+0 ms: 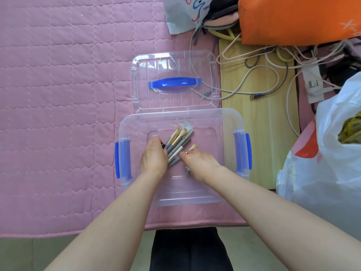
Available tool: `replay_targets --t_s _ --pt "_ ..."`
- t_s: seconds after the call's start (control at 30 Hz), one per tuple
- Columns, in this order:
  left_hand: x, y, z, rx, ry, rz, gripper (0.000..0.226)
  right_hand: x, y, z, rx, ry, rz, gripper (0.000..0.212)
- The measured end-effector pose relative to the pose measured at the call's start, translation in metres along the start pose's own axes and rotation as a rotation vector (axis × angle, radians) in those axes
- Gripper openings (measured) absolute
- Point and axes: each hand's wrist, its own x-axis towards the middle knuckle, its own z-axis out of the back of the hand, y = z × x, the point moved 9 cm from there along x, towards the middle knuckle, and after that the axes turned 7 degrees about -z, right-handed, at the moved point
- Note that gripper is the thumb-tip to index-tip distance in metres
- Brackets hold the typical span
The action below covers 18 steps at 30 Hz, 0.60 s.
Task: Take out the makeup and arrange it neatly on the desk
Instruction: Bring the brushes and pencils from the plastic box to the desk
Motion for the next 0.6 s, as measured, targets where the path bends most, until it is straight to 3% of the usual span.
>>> replay_targets --t_s 0.2,0.4,0.5,0.6 --pt "0.005 0.004 -0.002 -0.008 -0.01 -0.004 0.004 -0.005 -0.001 -0.017 0.15 0.119 0.047 0.028" --pt "0.005 0.01 -0.002 -0.012 -0.048 0.023 0.008 -0.001 -0.012 0.017 0.453 -0.057 -0.002 0.017" --pt "0.002 0.012 -0.002 -0.002 -0.061 0.045 0.007 0.005 -0.012 0.024 0.471 -0.082 -0.024 0.011" --pt "0.002 0.005 -0.009 0.024 0.015 -0.027 0.006 0.008 -0.011 0.027 0.396 -0.118 -0.036 0.021"
